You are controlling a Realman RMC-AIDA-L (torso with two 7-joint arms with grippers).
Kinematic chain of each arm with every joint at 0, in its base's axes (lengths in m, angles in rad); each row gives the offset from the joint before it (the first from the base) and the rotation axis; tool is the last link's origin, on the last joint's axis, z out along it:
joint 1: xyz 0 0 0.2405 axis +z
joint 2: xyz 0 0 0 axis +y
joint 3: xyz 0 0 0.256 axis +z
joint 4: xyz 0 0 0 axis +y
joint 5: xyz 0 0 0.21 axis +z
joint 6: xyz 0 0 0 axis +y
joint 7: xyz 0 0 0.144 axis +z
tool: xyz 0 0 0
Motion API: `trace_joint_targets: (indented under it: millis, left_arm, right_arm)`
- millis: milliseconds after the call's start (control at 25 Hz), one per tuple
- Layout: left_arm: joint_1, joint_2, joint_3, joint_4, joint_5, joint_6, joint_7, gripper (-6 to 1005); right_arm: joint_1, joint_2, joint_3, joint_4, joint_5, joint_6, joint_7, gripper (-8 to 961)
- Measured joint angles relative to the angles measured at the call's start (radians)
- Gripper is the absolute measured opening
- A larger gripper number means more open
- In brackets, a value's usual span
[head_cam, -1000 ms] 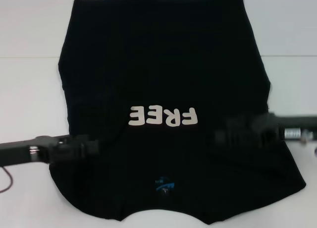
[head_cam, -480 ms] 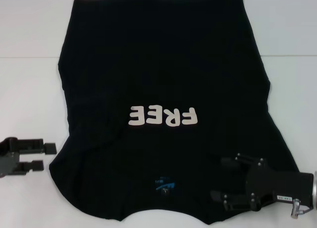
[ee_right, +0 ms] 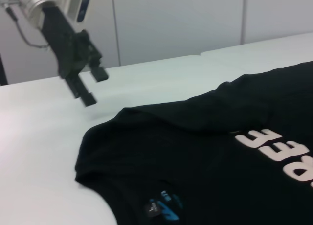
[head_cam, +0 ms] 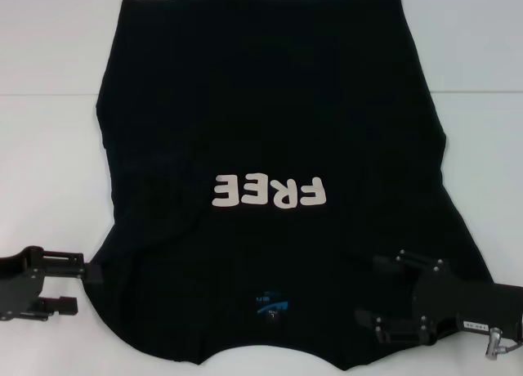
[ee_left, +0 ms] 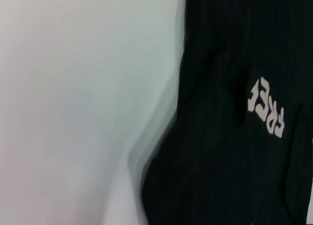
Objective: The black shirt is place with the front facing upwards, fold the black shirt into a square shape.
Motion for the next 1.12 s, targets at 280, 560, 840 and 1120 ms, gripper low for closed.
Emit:
trace_joint_targets:
  millis: [280, 560, 840, 1120]
  left_arm:
    - [-0.008, -0.02, 0.002, -0.026, 0.024, -0.014, -0.01, 733]
    - [-0.014, -0.038, 0.001, -0.029, 0.059, -0.039, -0.03, 732]
    - [-0.017, -0.045, -0.003, -0.039, 0.066, -0.06, -0.045, 731]
    - [-0.021, -0.05, 0.0, -0.04, 0.066, -0.067, -0.049, 730]
  right_arm:
    - [-0.001, -0.001, 0.023, -0.001, 0.001, -0.007, -0.003, 927]
    - [-0.001, -0.001, 0.043, -0.001, 0.002, -0.014, -0.003, 926]
    - [-0.001, -0.001, 0.045, -0.006, 0.002, -0.014, -0.003, 926]
    - [-0.001, -0.001, 0.045, -0.008, 0.002, -0.014, -0.001, 926]
